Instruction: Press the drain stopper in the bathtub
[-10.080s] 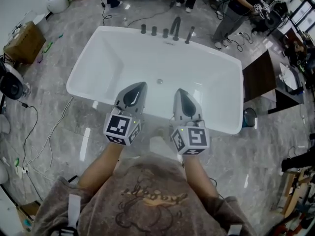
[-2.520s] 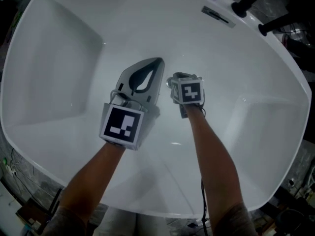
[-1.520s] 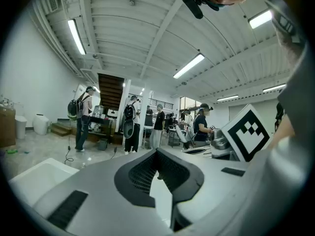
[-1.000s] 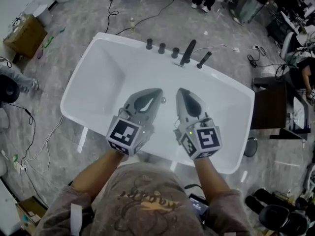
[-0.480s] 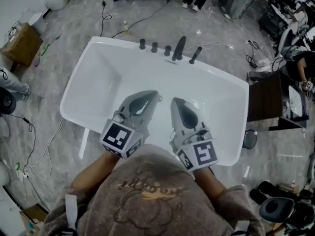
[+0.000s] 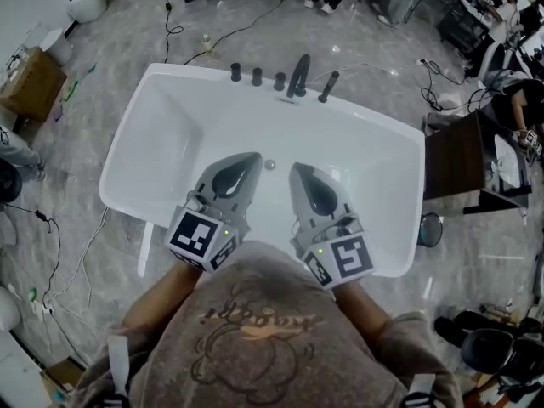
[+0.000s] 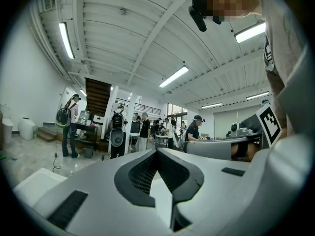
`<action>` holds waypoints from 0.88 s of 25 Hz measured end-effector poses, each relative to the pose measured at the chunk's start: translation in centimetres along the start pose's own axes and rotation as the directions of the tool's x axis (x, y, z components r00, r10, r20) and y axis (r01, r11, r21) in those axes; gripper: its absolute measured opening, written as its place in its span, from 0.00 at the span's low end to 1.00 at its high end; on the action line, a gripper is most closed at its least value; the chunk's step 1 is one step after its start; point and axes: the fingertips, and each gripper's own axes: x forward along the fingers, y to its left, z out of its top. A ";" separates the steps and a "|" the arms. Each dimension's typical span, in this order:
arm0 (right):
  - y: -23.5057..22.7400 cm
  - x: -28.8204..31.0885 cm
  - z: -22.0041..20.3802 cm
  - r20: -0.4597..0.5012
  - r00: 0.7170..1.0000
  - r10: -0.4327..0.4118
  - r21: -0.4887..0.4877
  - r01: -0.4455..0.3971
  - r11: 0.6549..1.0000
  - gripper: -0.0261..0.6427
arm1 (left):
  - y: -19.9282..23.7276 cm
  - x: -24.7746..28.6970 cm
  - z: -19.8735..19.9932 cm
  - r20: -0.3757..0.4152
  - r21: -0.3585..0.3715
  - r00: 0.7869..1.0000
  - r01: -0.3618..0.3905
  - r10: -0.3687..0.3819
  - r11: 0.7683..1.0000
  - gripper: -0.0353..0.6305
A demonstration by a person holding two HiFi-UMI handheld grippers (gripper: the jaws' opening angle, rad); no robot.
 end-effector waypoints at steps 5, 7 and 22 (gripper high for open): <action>0.6 -0.3 -0.5 -0.005 1.000 0.014 -0.013 -0.014 1.000 0.04 | -0.5 -0.4 0.2 0.003 -0.001 1.000 -0.010 0.010 1.000 0.06; 0.8 -0.3 -0.3 0.000 1.000 0.023 -0.017 -0.023 1.000 0.04 | -0.6 -0.5 0.0 0.003 0.000 1.000 -0.007 0.007 1.000 0.06; 1.8 -1.0 -0.4 0.002 0.997 0.073 -0.039 -0.073 0.997 0.04 | -1.0 -1.8 0.2 0.004 -0.004 0.998 -0.057 0.058 0.998 0.06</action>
